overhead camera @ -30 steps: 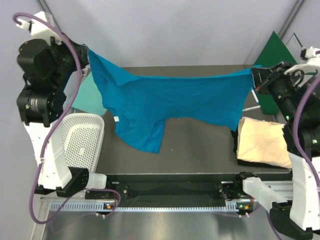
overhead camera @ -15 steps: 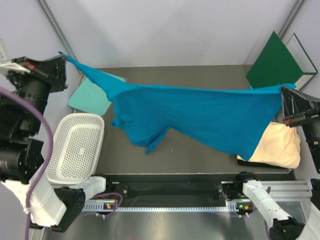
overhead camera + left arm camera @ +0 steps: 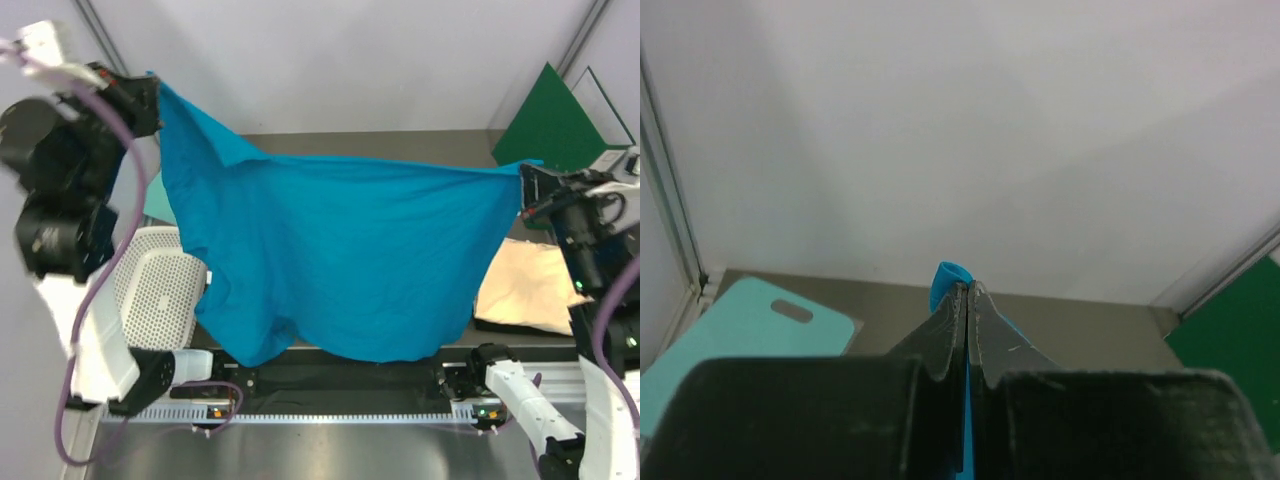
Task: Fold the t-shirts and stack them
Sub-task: Flatten out the tshirt
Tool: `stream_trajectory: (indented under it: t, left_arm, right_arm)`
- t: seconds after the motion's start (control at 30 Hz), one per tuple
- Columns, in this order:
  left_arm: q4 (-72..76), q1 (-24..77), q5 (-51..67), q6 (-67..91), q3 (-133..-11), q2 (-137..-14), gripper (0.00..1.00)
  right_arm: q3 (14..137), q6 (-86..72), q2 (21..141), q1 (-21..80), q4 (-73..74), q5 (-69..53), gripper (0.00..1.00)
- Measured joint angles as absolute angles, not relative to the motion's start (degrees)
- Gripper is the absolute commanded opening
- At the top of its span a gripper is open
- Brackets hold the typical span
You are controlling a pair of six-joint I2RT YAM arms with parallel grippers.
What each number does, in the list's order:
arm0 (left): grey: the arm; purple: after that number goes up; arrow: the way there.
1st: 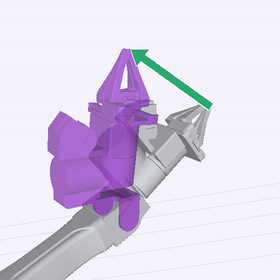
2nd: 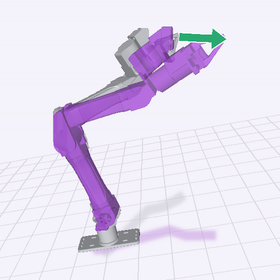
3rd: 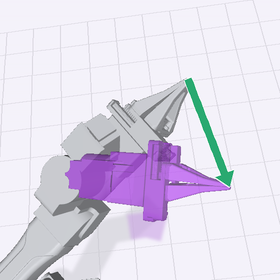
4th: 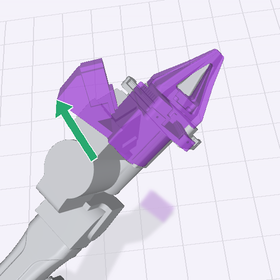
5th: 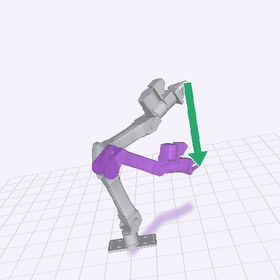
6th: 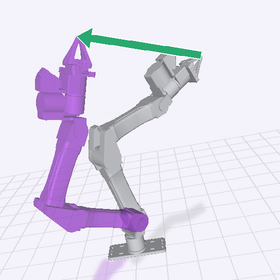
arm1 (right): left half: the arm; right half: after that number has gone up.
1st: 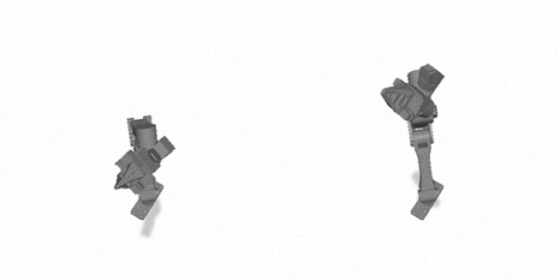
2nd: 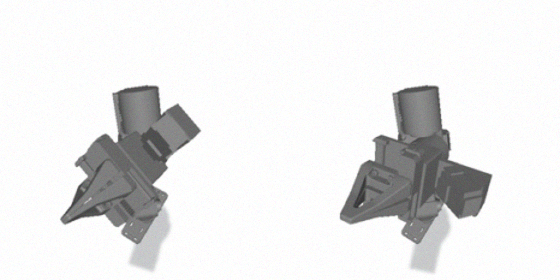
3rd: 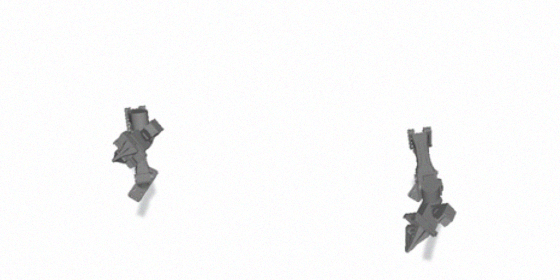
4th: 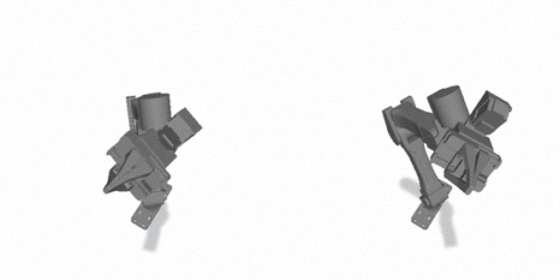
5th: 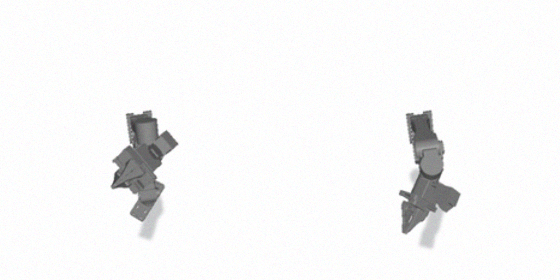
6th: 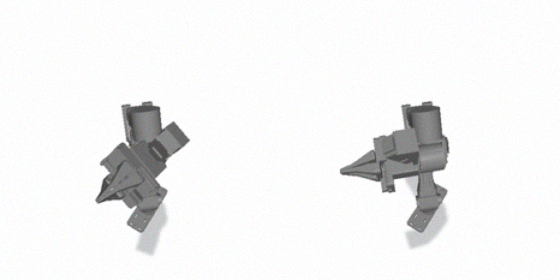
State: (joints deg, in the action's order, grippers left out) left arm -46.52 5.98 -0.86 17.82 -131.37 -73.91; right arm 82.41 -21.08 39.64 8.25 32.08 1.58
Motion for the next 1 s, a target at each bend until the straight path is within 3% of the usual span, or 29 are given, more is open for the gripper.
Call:
stream_trajectory:
  t: [0.2, 0.43, 0.63, 0.73, 1.0]
  left_arm:
    - [-44.77, 5.98, 1.54, 16.49, -129.95, -91.94, 0.00]
    - [-44.88, 5.98, 3.97, 15.66, -127.46, -114.74, 0.00]
    - [-45.74, 5.98, 5.65, 16.95, -135.09, -133.43, 0.00]
    - [-45.89, 5.91, 6.44, 18.68, -136.20, -137.12, 0.00]
    - [-44.97, 4.91, 7.11, 23.24, -139.52, -136.11, 0.00]
  right_arm:
    - [70.39, -21.02, 51.03, 8.25, 21.96, 4.14, 0.00]
    - [67.85, -21.21, 81.95, 7.51, 8.91, 0.89, 0.00]
    - [78.02, -23.35, 108.84, 4.75, 7.51, -6.83, 0.00]
    - [85.56, -23.64, 116.99, 3.64, 9.58, -8.95, 0.00]
    - [100.05, -24.03, 120.66, 2.07, 15.99, -12.25, 0.00]
